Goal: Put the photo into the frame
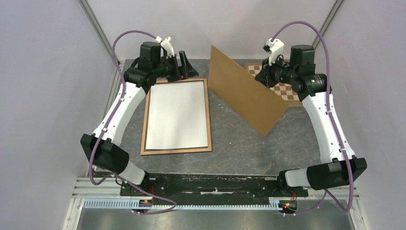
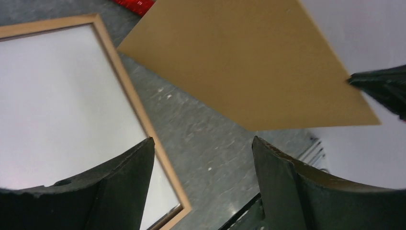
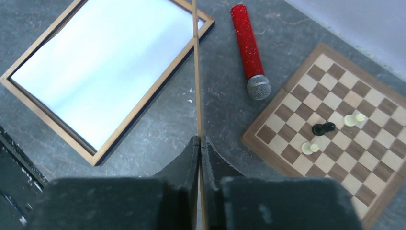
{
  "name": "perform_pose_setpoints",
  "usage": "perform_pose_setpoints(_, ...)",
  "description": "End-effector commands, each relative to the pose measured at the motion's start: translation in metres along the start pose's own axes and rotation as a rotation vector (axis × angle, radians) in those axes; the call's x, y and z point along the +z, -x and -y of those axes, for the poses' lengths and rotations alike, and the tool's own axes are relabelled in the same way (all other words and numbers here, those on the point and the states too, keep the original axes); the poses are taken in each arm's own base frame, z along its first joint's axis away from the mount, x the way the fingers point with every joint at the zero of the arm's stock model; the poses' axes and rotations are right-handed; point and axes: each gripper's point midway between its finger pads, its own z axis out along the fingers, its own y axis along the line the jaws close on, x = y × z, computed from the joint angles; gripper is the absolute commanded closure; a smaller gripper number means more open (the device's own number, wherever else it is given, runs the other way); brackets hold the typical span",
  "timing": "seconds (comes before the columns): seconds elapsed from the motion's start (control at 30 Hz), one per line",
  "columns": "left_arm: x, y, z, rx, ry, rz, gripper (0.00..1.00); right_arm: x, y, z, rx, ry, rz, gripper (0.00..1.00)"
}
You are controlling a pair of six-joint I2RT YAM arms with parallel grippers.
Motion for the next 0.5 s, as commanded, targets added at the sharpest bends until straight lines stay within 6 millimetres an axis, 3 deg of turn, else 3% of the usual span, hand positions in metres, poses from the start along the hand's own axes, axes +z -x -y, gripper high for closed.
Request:
perform_pose_setpoints(0.0, 0.001, 0.039, 0.043, -0.250, -0.087, 0.059, 0.19, -0.014, 0.066, 0.000, -0.084, -0.121, 0.134, 1.00)
perform_pose_setpoints(0.1, 0.004, 0.053, 0.068, -0.297, -0.152, 0.072, 0.19, -0.008, 0.071, -0.013, -0.098, -0.121, 0.135, 1.00)
perform_pose_setpoints(0.17, 0.007, 0.056, 0.083, -0.314, -0.195, 0.074, 0.20, 0.001, 0.061, -0.018, -0.109, -0.119, 0.112, 1.00)
perform_pose_setpoints(0.47, 0.026, 0.039, 0.104, -0.350, -0.234, 0.017, 0.20, 0.012, 0.024, -0.030, -0.111, -0.092, 0.063, 1.00)
